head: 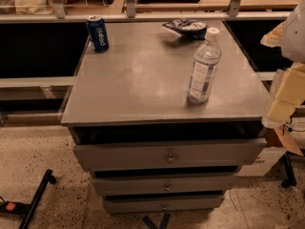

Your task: Move blue plastic bottle near pepsi can

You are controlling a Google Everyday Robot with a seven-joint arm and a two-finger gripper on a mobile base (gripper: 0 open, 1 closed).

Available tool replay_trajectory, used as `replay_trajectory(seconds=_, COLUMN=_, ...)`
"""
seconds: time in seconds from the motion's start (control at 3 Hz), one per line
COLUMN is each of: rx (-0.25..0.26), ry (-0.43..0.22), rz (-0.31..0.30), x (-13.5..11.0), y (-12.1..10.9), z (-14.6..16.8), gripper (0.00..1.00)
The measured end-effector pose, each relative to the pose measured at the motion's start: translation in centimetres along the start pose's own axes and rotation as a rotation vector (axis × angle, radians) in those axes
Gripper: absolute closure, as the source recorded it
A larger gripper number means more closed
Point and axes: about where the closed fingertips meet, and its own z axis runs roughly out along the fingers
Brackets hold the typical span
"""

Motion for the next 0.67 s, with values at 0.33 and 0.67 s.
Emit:
replay_trajectory(seconds=0.33, rx=0.007, ry=-0.005, rz=-0.003, x=-0.2, y=-0.1, z=-0.1, gripper=0.00)
replay_trajectory(seconds=0.67, rx=0.030, ry=-0.089, rz=0.004, x=-1.1, y=-1.7, z=0.3, gripper=0.00)
